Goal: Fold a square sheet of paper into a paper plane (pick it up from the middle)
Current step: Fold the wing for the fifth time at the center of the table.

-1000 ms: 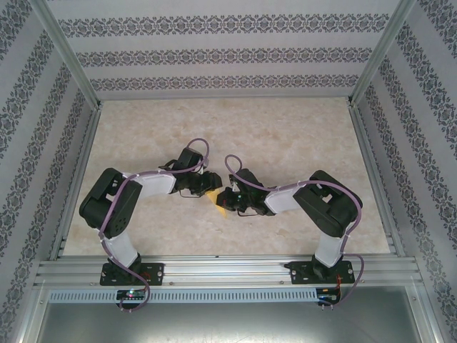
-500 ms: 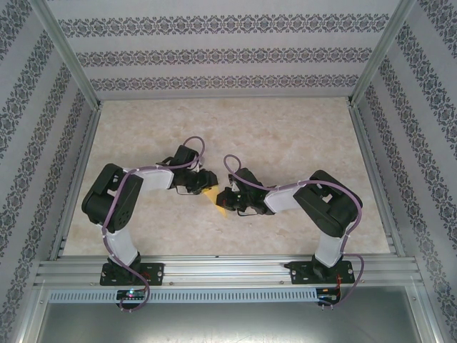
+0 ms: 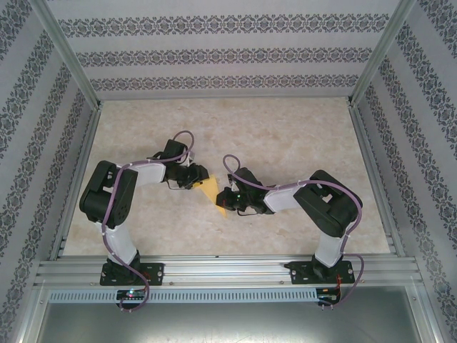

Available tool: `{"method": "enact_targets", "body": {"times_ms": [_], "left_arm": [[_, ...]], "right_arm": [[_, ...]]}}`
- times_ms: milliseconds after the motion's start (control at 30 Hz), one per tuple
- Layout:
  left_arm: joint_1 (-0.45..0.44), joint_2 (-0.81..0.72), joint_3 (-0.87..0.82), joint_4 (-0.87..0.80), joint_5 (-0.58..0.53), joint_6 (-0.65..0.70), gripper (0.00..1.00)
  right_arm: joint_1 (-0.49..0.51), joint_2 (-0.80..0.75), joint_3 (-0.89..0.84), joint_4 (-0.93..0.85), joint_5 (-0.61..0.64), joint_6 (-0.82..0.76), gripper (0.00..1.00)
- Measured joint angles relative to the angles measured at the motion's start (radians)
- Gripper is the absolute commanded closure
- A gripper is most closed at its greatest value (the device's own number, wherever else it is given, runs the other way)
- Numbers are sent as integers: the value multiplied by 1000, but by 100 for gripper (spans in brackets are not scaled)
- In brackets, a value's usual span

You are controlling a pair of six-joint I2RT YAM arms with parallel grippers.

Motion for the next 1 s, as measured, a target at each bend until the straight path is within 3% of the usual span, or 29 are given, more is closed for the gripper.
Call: {"method": "enact_targets", "body": {"times_ms": [300,500,700,867,1000], "left_arm": [[104,16,73,-91,-63,32,57],[108,-48,61,-108,-64,33,55],[42,-148,38,-84,-14,32,57],[-64,-80,52,-63,19,32,58],[-88,15,68,-55,17,32,60]], "right_arm": [[0,0,9,-20,-5,-5,100],[0,0,21,-43,-7,-6,100],[0,0,23,-49,-7,-6,100],[0,0,24,-50,-7,-6,100],[0,0,24,-50,-7,-7,100]]}}
